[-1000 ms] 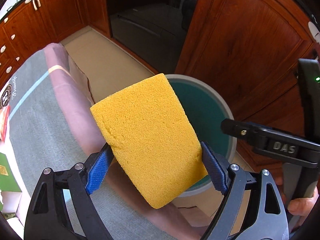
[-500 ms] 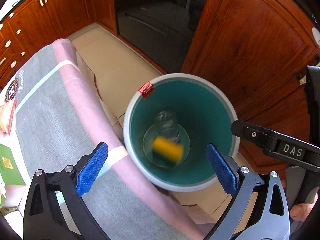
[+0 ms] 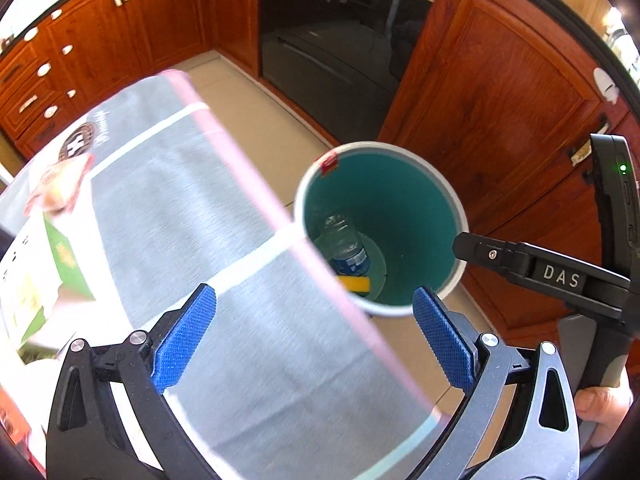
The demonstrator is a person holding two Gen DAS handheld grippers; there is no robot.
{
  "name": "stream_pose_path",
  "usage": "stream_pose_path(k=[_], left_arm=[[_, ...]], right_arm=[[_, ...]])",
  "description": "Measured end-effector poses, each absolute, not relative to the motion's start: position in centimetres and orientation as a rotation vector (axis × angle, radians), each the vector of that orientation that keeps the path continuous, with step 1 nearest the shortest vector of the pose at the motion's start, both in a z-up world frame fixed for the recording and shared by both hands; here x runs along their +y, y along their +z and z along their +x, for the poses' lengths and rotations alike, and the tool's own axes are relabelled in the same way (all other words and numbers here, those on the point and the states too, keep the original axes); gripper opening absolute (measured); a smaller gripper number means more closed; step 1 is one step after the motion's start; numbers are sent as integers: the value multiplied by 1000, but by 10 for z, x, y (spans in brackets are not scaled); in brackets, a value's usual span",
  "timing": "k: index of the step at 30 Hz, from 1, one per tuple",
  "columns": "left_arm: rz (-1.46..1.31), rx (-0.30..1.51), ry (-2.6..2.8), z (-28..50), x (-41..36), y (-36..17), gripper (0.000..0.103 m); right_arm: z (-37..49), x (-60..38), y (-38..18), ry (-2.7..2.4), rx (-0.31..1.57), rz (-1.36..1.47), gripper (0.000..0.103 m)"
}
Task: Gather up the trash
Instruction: 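Return both tools to the table and reach toward the Ovaltine packet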
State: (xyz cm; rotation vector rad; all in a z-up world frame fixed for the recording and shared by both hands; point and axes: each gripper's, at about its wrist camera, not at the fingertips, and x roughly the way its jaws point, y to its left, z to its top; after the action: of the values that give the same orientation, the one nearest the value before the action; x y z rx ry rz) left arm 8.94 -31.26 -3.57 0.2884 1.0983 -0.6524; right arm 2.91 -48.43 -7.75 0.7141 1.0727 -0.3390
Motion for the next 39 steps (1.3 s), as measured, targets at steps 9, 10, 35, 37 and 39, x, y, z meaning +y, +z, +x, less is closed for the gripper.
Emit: stream_pose_path(k=[9, 10, 35, 37, 39], left_arm=[[215, 1067, -538, 75, -213, -14, 99], [206, 1063, -520, 74, -198, -11, 99], [137, 1058, -212, 100, 42, -28, 99], [121, 1038, -232, 102, 43, -27, 99], [102, 1008, -252, 102, 43, -24, 87]], right_arm=[[37, -408, -60, -243, 1098, 637, 89], [40, -397, -58, -228, 1102, 624, 89], [114, -173, -25, 46, 1193, 291, 89], [119, -164, -27, 54, 1198, 280, 89], [122, -157, -27, 62, 1200, 272, 89]])
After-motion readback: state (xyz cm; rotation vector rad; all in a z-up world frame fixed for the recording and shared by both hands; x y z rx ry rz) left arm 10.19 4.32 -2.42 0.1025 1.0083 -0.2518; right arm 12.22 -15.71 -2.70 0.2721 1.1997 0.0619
